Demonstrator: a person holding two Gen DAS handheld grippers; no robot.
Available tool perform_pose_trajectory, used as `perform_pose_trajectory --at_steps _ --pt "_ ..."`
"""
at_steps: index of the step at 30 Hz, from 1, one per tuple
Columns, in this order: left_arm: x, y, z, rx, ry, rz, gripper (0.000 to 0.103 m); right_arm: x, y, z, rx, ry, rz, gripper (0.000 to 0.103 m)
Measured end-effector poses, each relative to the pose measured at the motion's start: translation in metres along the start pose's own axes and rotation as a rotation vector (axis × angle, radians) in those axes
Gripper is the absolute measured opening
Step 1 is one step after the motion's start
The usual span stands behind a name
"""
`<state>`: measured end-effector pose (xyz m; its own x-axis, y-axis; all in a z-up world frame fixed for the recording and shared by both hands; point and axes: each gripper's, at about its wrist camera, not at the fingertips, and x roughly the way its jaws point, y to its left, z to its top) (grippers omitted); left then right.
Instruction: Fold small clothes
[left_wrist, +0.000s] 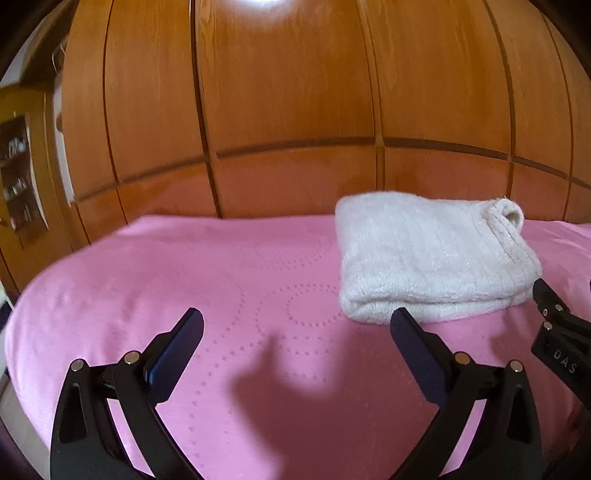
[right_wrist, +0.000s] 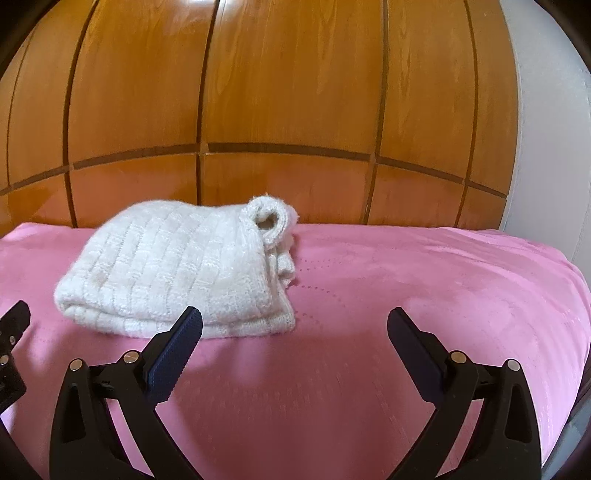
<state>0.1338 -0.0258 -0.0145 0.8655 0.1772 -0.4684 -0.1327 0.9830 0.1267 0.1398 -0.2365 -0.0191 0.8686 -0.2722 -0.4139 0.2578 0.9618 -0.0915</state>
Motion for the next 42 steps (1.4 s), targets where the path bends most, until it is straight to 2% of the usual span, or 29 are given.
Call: perform_pose_trajectory --at_steps 5,8,13,21,42 --pt "-0.018 0.000 0.003 0.013 -0.138 0.066 0.101 -0.007 0.002 -0.003 -0.009 -0.017 0.003 0.099" --pt "-0.028 0.004 0.006 -0.003 -0.173 0.039 0.101 -0.012 0.002 -0.005 -0.013 -0.019 0.012 0.099" --pt "-0.028 0.006 0.007 -0.022 -0.119 -0.010 0.101 -0.016 -0.001 -0.009 0.006 0.005 0.016 0.099" --pt "-0.030 0.007 -0.004 -0.029 -0.023 -0.037 0.101 -0.022 -0.010 -0.022 0.062 0.116 0.075 0.099" --pt "-0.029 0.019 -0.005 -0.051 0.025 -0.077 0.101 -0.033 -0.016 -0.010 0.067 0.129 0.066 0.099"
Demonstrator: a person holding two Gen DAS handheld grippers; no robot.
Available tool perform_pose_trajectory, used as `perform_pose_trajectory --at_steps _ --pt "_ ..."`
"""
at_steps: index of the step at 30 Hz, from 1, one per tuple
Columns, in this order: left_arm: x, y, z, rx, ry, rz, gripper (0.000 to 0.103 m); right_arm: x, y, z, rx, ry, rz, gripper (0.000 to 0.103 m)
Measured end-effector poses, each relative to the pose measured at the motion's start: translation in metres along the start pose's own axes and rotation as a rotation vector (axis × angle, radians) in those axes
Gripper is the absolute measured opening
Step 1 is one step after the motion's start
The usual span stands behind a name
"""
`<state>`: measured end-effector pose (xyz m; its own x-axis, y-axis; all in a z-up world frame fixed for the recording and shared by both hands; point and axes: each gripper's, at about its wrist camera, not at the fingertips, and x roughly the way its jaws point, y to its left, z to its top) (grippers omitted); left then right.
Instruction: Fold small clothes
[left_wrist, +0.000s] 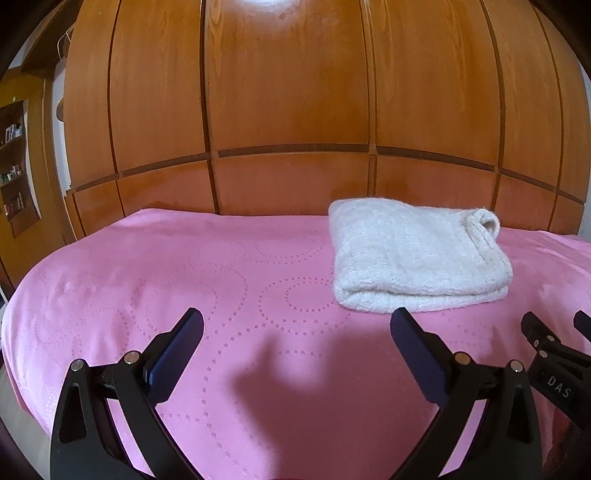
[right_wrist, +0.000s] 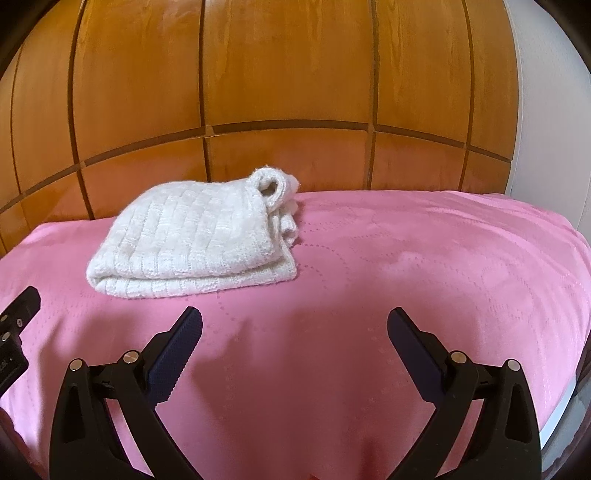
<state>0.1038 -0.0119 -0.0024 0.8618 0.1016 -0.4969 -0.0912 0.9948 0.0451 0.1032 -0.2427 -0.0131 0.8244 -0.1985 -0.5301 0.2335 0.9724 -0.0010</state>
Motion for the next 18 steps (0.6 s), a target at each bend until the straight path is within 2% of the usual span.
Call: perform_pose_trajectory --at_steps 18 --pt "0.0010 0.0018 -0.0007 -0.035 0.048 -0.075 0.101 0.0010 -0.0020 0.0015 0.006 0.005 0.002 0.099"
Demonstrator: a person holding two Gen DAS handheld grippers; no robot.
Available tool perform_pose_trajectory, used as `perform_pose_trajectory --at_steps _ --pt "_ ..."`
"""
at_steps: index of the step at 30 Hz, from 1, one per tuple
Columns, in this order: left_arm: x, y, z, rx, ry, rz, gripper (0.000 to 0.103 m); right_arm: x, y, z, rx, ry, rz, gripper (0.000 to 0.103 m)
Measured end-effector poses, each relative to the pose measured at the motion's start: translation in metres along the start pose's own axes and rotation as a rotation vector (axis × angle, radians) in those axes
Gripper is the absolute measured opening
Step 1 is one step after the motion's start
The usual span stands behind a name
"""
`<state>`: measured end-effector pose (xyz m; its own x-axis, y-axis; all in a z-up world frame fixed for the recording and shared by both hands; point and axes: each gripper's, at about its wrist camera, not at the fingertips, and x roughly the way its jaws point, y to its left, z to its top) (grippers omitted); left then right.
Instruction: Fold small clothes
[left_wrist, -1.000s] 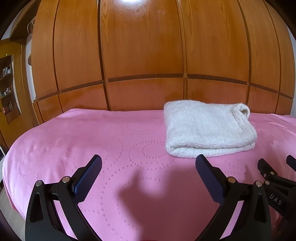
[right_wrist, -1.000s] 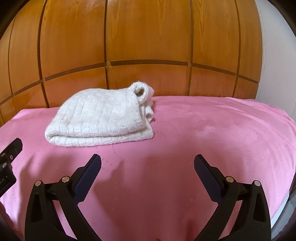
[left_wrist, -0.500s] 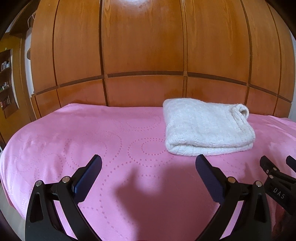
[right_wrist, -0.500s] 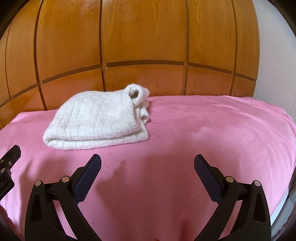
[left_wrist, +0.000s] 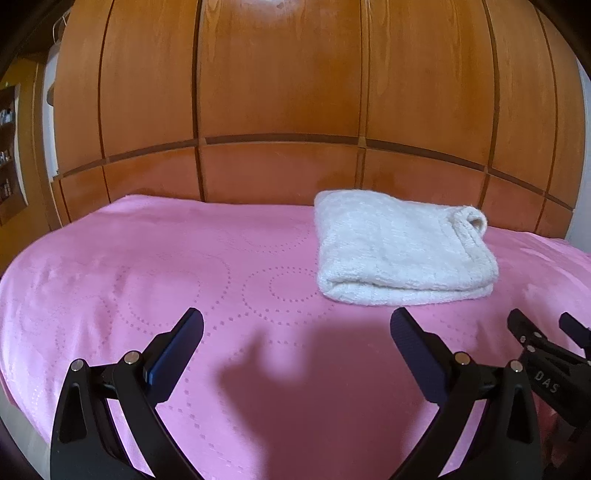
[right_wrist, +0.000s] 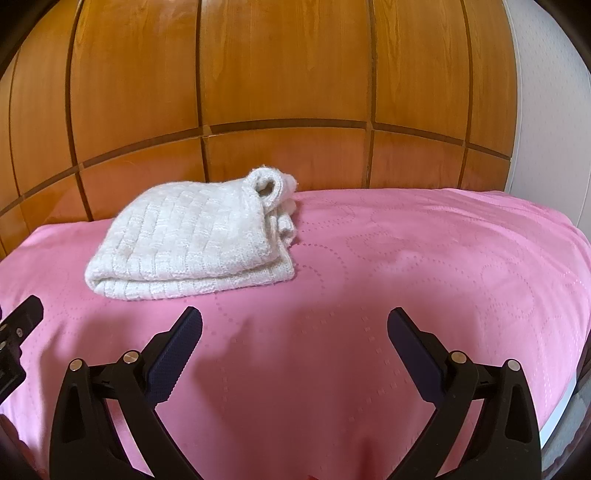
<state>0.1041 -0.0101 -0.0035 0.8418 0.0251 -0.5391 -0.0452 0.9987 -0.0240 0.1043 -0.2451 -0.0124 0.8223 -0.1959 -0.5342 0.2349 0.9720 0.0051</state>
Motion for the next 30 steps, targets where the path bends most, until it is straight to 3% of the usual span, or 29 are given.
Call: perform_pose_trajectory --at_steps 3,30 --pt "0.0011 -0.0002 -0.0007 -0.011 0.024 -0.031 0.101 0.0001 -0.0001 0.0000 0.000 0.003 0.000 0.099" --pt "0.0042 -0.0065 -0.0044 0.015 0.044 -0.039 0.101 0.0029 -0.0019 -0.0014 0.001 0.014 0.001 0.099"
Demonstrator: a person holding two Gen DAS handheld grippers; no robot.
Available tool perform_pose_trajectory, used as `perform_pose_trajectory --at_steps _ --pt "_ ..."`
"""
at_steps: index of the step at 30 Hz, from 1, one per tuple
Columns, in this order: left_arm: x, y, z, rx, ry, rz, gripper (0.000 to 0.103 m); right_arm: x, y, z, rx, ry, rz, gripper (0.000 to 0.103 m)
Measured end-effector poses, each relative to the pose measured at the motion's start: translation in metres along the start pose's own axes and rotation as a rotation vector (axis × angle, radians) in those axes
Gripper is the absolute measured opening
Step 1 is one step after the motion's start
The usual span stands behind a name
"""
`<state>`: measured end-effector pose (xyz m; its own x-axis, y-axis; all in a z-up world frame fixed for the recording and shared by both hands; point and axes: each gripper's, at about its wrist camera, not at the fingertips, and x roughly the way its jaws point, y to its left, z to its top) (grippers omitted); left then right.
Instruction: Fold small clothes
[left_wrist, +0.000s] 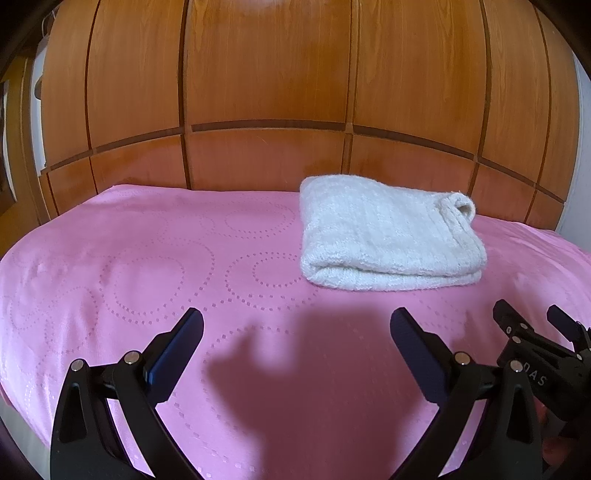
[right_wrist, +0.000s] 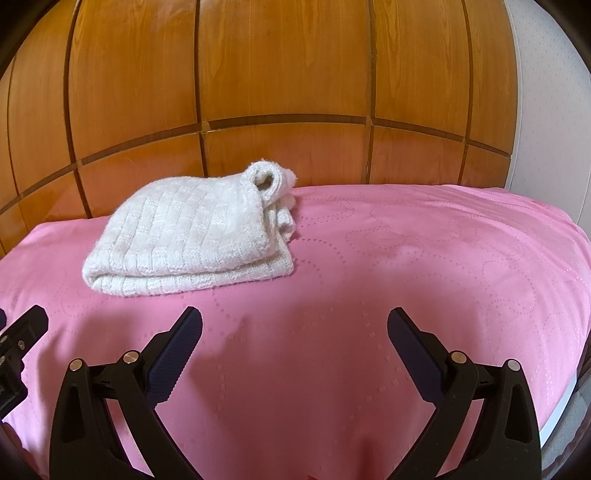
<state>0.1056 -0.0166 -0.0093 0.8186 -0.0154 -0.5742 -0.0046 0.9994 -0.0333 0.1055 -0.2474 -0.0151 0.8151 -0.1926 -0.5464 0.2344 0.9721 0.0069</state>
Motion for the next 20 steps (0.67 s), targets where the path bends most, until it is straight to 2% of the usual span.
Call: perform_pose_trajectory --at_steps 20 --pt "0.011 0.001 0.001 -0.019 0.061 0.006 0.101 0.003 -0.003 0.000 0.016 0.013 -0.002 0.099"
